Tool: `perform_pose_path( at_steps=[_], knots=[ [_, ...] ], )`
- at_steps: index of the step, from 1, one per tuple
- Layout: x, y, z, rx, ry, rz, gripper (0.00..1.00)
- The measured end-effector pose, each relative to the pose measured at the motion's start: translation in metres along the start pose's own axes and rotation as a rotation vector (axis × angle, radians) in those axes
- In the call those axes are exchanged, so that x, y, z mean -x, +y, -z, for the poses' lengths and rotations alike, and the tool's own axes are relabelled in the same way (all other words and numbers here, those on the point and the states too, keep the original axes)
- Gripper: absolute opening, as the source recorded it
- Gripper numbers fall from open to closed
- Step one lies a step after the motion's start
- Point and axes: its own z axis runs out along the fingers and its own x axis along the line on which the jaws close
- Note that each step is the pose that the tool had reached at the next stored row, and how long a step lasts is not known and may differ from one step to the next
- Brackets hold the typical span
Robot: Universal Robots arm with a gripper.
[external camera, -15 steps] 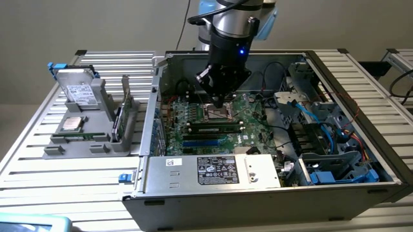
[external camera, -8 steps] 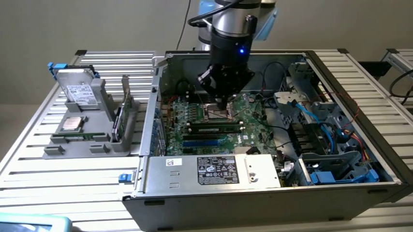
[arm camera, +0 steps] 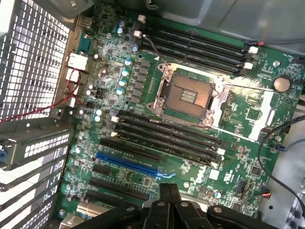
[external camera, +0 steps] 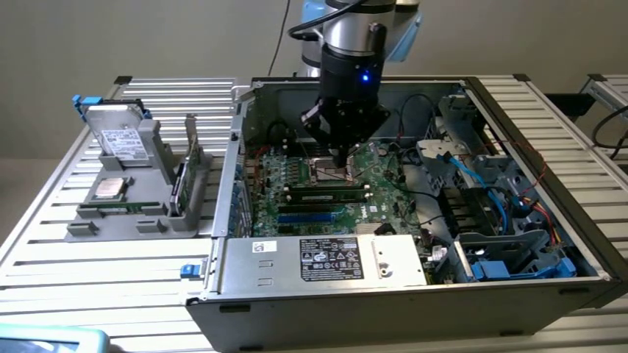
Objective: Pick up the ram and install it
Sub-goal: 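Press down the ram until it locks into place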
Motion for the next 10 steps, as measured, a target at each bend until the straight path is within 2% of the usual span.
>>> perform_pose_path(
  at_steps=[2,8,10],
  knots=[
    [0.0000,0.0000,0.0000,0.0002,-0.0019,-0.028,0.11],
    [-0.0001,0.0000,0.0000,0.0032,0.0024,-0.117,0.11],
    [-0.0002,-0.0002,0.0019,0.0034,0.0023,-0.141,0.11]
  ],
)
